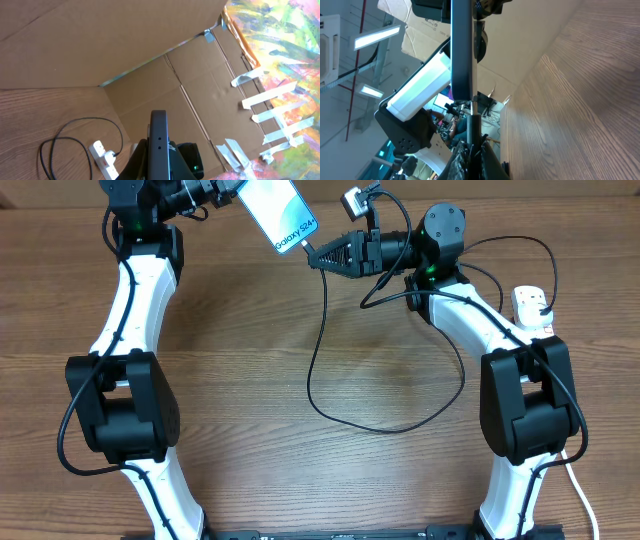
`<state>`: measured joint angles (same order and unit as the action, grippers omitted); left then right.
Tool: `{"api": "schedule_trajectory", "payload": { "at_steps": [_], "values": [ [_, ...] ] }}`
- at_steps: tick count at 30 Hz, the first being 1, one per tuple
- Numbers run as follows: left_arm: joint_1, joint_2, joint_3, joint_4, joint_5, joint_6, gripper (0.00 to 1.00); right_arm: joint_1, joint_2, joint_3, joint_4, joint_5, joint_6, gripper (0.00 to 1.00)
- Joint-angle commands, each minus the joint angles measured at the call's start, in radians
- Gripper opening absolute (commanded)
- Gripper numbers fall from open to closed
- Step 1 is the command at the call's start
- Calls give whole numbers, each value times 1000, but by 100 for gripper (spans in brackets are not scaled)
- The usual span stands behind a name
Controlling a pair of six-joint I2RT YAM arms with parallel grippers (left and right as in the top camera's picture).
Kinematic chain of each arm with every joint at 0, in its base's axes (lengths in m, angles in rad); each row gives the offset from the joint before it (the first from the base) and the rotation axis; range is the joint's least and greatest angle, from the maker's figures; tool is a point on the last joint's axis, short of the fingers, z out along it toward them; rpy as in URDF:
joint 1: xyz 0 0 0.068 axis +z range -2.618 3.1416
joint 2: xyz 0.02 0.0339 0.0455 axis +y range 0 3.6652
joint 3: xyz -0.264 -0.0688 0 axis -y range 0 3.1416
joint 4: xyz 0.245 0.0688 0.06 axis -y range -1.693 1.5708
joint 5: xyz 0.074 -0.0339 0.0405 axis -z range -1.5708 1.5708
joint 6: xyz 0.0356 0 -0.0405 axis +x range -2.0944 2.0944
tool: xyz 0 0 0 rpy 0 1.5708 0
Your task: Plug charger to phone and switch on socket
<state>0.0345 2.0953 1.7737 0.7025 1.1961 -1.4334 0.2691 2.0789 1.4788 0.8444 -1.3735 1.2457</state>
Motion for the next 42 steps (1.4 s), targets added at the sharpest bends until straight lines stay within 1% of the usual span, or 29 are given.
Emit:
{"api": "schedule_trajectory", "payload": {
  "at_steps": [1,32,38,42],
  "values": [
    [-9,-13,13,4,9,-2,4,0,3,-2,7,18,3,4],
    [-37,-13,13,3,-2,37,4,0,3,-2,13,19,4,4],
    [-39,-13,13,-45,-5,70,4,0,3,-2,15,19,3,4],
    [-27,-13,13,-44,-32,64,4,-2,3,-2,14,16,3,4]
  ]
}}
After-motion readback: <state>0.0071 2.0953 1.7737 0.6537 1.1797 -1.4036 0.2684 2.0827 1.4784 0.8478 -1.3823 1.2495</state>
